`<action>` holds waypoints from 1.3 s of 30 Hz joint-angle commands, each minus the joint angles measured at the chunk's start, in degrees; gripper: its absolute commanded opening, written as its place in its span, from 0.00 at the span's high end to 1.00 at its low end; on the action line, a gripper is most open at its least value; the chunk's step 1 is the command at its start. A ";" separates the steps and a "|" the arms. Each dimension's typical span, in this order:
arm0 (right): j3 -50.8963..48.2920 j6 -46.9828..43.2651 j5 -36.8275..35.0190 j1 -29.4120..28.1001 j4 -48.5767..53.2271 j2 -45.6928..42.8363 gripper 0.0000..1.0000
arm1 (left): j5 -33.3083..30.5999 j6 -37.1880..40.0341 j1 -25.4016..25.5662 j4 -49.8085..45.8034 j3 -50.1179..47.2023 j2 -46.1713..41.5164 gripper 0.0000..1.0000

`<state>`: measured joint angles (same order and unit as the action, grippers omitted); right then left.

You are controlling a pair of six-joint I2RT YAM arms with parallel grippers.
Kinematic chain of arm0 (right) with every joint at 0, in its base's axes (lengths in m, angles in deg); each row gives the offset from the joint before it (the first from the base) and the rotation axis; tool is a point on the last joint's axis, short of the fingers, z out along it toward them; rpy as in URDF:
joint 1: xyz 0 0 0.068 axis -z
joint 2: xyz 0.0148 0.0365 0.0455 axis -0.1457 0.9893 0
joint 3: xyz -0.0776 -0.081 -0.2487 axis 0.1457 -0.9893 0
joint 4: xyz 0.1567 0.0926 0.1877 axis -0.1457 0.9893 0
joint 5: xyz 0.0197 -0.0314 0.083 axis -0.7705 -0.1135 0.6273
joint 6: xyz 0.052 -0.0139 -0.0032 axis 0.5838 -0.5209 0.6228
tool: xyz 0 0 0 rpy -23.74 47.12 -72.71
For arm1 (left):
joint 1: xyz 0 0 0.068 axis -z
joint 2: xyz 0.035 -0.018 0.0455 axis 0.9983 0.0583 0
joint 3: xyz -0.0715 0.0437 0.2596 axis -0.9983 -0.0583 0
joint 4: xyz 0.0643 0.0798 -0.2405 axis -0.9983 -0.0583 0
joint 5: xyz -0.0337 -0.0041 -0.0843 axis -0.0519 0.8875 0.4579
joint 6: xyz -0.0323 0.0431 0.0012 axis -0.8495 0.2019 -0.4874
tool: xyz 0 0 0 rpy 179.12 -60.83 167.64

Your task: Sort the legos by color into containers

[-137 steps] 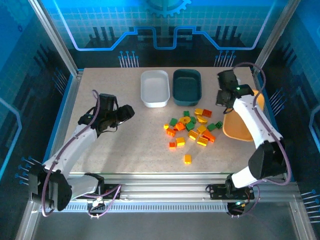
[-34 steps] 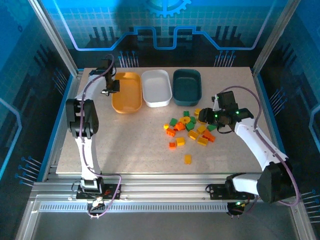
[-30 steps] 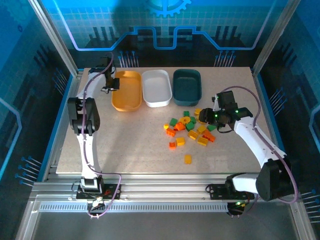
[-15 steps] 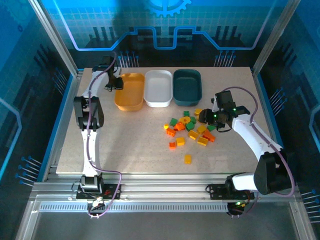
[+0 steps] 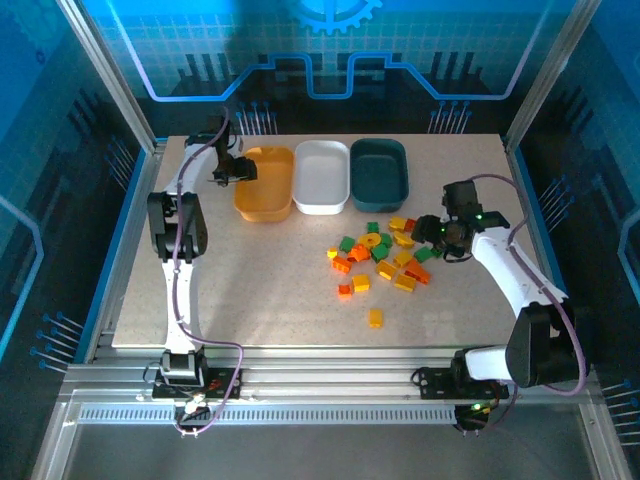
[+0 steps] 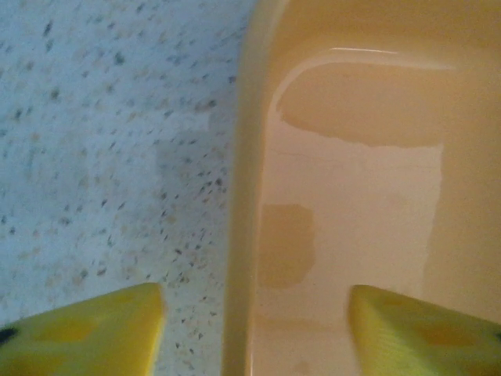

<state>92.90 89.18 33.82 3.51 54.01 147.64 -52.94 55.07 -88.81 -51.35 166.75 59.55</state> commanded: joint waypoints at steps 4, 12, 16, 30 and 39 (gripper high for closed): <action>2.13 4.39 -3.25 4.90 -0.01 6.57 0.26 | -1.41 -14.29 -0.27 6.70 -13.83 -22.06 0.01; 6.20 8.34 -2.74 6.18 -1.62 19.40 0.27 | 4.28 -37.19 8.23 34.53 -59.41 -53.47 0.01; 4.55 12.52 -3.15 6.27 -2.57 21.16 0.26 | 5.25 -41.58 16.69 36.52 -72.03 -61.80 0.01; 6.48 14.55 -7.36 3.10 -4.16 24.05 0.76 | 3.95 -37.65 20.79 25.42 -77.37 -78.26 0.01; 17.12 4.12 -8.11 -6.88 -6.52 20.39 0.76 | 9.04 -38.77 20.87 32.60 -81.99 -73.04 0.01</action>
<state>103.50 99.04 26.33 0.50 49.84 168.62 -47.17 15.88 -68.05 -21.54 87.14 -16.78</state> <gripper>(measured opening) 0.291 0.990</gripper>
